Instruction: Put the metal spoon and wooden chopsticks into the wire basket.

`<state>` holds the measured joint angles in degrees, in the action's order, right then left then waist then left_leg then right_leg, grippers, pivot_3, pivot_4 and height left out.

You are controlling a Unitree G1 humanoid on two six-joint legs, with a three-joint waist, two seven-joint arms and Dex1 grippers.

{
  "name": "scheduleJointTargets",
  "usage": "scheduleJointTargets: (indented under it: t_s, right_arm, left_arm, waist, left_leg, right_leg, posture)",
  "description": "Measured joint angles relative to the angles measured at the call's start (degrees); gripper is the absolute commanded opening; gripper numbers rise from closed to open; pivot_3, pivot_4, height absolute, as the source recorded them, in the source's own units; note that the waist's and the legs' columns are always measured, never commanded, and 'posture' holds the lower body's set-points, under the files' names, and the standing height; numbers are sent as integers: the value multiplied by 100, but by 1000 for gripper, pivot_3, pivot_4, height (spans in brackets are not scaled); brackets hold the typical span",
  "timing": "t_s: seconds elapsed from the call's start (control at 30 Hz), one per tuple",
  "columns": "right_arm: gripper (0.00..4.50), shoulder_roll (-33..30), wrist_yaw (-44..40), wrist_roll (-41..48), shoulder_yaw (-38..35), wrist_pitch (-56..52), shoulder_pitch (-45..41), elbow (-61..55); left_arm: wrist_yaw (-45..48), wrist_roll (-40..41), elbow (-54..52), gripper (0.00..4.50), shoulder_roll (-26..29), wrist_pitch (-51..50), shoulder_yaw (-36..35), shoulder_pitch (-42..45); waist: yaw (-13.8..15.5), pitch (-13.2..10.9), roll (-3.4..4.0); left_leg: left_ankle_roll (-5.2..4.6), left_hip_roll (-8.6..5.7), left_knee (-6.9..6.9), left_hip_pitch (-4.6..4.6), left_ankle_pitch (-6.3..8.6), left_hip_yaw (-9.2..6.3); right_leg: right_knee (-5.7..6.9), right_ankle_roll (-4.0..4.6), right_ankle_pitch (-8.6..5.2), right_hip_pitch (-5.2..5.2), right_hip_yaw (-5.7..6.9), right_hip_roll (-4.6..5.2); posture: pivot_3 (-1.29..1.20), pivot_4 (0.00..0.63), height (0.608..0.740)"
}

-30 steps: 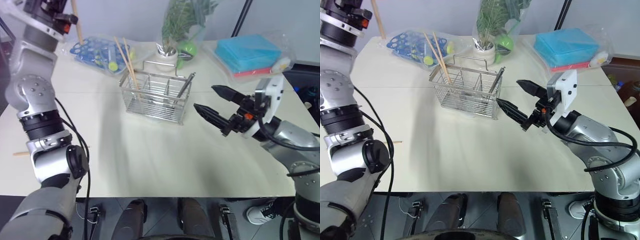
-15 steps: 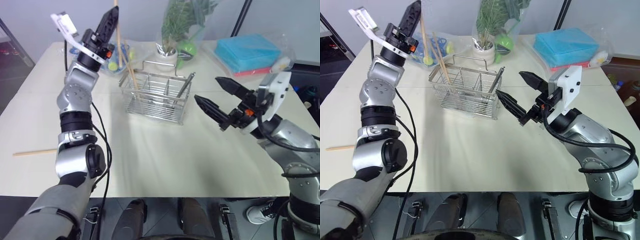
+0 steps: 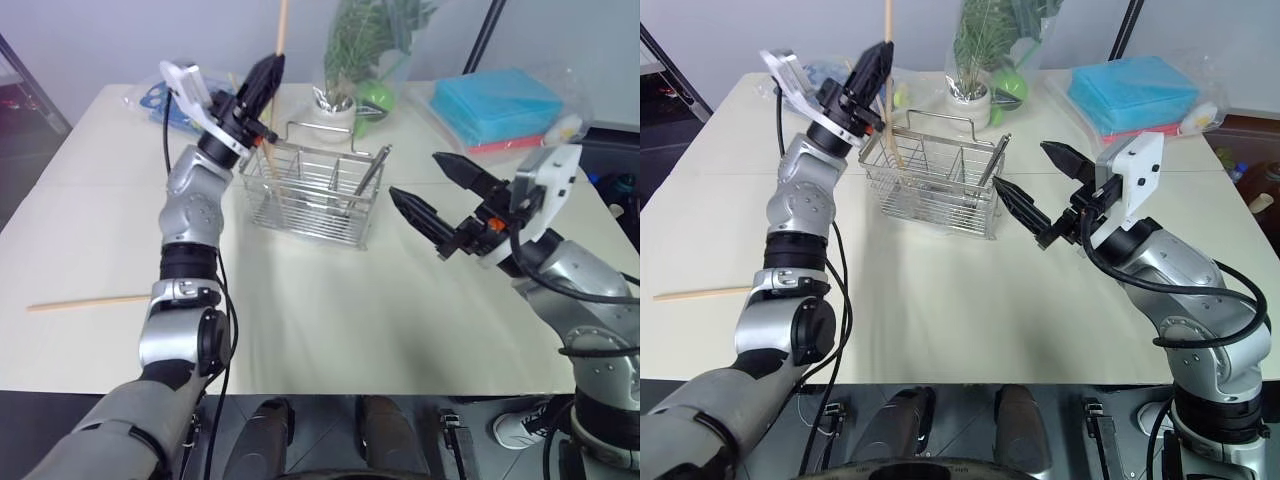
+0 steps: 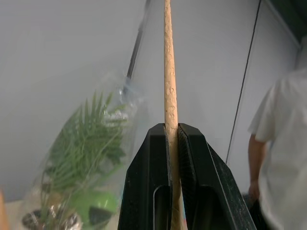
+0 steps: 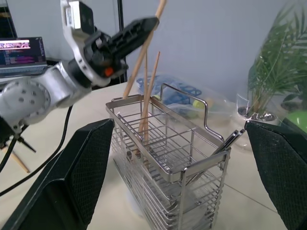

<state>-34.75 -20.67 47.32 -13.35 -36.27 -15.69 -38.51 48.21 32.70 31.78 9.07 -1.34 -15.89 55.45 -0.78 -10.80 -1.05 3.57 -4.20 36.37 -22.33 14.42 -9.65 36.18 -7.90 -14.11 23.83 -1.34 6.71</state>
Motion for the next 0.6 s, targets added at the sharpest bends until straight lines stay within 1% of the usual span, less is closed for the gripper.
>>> scheduleJointTargets:
  t_s: [0.27,0.6]
  right_arm:
    - [4500,68,3,-22,53,7,-13,1]
    - [4500,115,-5,-100,120,7,-104,52]
  left_arm:
    - [-179,-362,-165,61,-56,491,219,-176]
    - [-340,-648,-84,61,-57,974,279,-294]
  waist:
    - [-10,0,0]
    - [-6,0,0]
  left_leg:
    - [0,0,0,0,0,0]
    - [-1,0,0,0,0,0]
  right_leg:
    - [0,0,0,0,0,0]
    - [0,0,0,0,0,0]
  posture:
    - [0,150,740]
    - [0,150,740]
